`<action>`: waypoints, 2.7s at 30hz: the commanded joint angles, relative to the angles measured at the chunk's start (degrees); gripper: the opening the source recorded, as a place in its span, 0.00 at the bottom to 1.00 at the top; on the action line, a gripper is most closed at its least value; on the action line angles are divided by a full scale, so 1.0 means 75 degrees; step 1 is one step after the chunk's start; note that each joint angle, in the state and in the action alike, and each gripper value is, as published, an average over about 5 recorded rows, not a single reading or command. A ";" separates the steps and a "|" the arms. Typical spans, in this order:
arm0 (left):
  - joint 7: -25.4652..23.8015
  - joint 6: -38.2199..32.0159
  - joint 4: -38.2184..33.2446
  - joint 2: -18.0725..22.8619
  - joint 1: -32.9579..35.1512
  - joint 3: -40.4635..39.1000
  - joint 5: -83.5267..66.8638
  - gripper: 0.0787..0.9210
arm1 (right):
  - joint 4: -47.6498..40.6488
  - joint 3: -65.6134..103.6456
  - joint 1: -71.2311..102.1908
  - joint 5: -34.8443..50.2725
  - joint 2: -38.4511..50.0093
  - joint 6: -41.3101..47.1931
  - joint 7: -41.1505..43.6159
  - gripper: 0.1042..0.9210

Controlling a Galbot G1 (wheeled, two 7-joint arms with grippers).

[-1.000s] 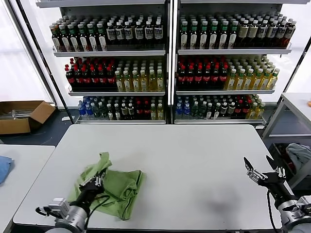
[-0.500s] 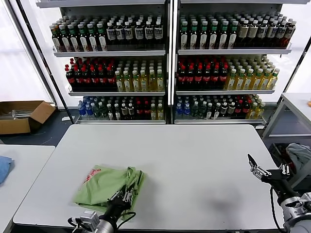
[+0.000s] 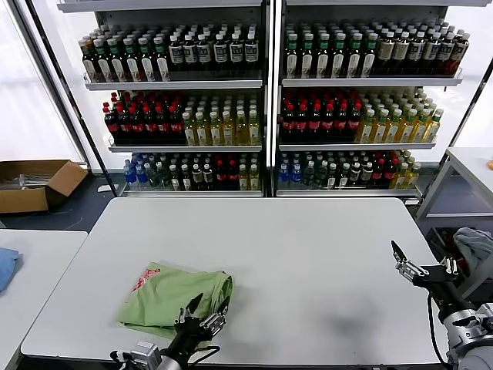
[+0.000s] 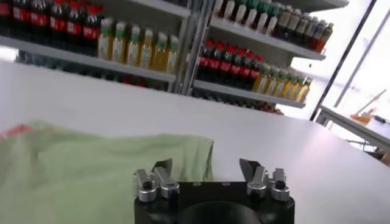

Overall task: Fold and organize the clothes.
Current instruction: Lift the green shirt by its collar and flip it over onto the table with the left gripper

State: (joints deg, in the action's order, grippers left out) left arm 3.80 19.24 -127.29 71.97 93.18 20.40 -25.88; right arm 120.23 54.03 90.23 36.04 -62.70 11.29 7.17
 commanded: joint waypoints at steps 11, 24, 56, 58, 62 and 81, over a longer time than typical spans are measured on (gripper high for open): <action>-0.0186 0.0856 0.1766 -0.2121 -0.0833 0.2595 -0.1017 0.88 | 0.0400 0.0226 0.0429 0.0099 -0.0133 -0.0049 0.0083 0.88; -0.0005 0.1070 0.2281 -0.1907 -0.1027 0.2286 -0.1390 0.88 | 0.0434 0.0808 0.0892 0.0469 -0.0080 -0.0059 0.0134 0.88; 0.0215 0.0801 0.2228 -0.1503 -0.0484 0.4408 -0.3793 0.08 | 0.0363 0.0646 0.0665 0.0495 -0.0109 0.0137 0.0078 0.88; 0.0262 0.0856 0.2310 -0.1593 -0.0467 0.4983 -0.4247 0.07 | 0.0366 0.0563 0.0609 0.0467 -0.0102 0.0161 0.0061 0.88; 0.0405 0.1042 0.2485 -0.2011 -0.0515 0.6034 -0.5016 0.07 | 0.0377 0.0413 0.0465 0.0443 -0.0080 0.0215 0.0020 0.88; 0.0385 0.1371 0.1536 -0.2885 -0.0583 0.6262 -0.3294 0.07 | 0.0232 0.0411 0.0596 0.0458 0.0071 0.0108 0.0103 0.88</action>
State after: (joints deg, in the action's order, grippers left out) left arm 6.24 28.49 -110.45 51.90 88.73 66.53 -53.80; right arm 122.33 57.14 94.60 39.45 -62.21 12.17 7.87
